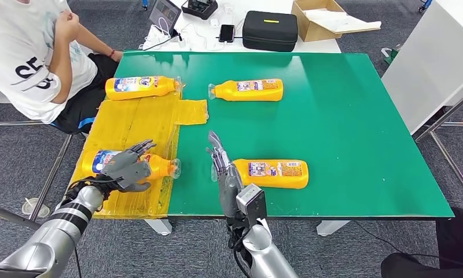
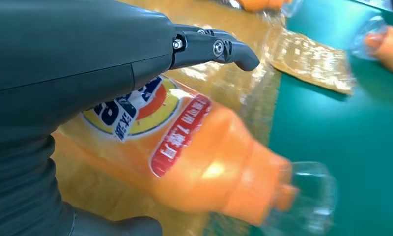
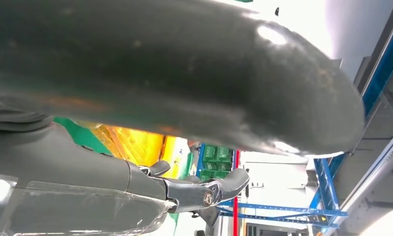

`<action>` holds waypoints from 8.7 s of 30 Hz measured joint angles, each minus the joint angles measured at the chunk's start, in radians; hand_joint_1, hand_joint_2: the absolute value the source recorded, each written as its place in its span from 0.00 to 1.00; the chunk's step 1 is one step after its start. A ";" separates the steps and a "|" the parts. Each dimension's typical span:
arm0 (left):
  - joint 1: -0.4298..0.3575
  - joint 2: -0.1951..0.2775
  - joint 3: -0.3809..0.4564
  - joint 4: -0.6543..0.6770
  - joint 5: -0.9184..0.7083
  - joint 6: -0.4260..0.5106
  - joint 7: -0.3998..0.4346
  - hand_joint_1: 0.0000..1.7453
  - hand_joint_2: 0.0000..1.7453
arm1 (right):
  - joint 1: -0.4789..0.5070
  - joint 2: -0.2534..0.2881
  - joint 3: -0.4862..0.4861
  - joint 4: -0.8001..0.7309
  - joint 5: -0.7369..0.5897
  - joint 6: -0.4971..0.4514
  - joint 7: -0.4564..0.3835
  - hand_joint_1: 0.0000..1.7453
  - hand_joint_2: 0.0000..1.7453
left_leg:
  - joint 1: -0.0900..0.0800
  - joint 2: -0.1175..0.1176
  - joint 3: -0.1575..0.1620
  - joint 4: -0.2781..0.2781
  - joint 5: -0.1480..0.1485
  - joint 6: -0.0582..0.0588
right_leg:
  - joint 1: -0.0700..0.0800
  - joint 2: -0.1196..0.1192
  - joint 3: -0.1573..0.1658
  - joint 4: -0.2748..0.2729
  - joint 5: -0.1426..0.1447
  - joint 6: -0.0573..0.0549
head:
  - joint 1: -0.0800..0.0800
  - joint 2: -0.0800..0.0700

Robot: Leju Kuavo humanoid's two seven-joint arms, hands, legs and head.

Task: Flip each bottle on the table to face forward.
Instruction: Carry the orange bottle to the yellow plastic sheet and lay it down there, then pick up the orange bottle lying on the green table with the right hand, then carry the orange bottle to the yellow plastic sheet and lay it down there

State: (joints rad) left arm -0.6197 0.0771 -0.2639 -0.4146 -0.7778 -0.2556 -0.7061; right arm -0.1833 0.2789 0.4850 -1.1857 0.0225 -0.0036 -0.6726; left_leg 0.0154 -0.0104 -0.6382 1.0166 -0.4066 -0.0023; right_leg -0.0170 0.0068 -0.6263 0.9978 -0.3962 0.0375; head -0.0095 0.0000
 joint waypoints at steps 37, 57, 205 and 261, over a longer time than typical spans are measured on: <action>0.248 -0.216 0.453 -0.653 0.747 0.341 0.003 0.00 1.00 | -0.071 -0.208 -0.073 0.092 0.699 -0.305 0.551 0.00 1.00 | 0.000 0.000 -0.005 0.001 0.000 0.000 | 0.000 0.000 -0.005 0.000 0.000 0.001 | 0.000 0.000; 0.243 -0.220 0.452 -0.562 0.704 0.330 0.005 0.00 1.00 | -0.200 -0.311 -0.113 0.251 0.725 -0.094 0.632 0.00 1.00 | -0.001 0.000 0.000 0.001 0.000 0.001 | -0.001 0.000 -0.001 -0.001 0.001 0.001 | 0.000 0.000; 0.232 -0.242 -0.131 -0.419 1.315 -0.282 0.308 1.00 1.00 | -0.116 0.027 0.050 0.426 0.254 -0.500 -0.028 0.98 1.00 | 0.000 0.001 -0.008 0.001 0.001 0.002 | 0.000 0.000 -0.009 -0.001 0.002 0.000 | 0.000 0.000; -0.011 -0.120 0.019 -0.070 -0.395 0.666 0.172 1.00 1.00 | 0.009 -0.028 0.025 -0.141 0.101 -0.291 -0.028 0.00 0.00 | 0.000 0.002 -0.009 0.001 0.002 0.001 | 0.000 0.001 -0.011 0.000 0.003 -0.001 | 0.000 0.000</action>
State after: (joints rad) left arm -0.6302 -0.0427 -0.2445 -0.4845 -1.1726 0.4102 -0.5342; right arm -0.1746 0.2510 0.5101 -1.3265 0.1233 -0.2949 -0.7004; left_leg 0.0153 -0.0082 -0.6468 1.0171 -0.4049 -0.0015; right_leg -0.0168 0.0082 -0.6370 0.9975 -0.3929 0.0367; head -0.0096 0.0001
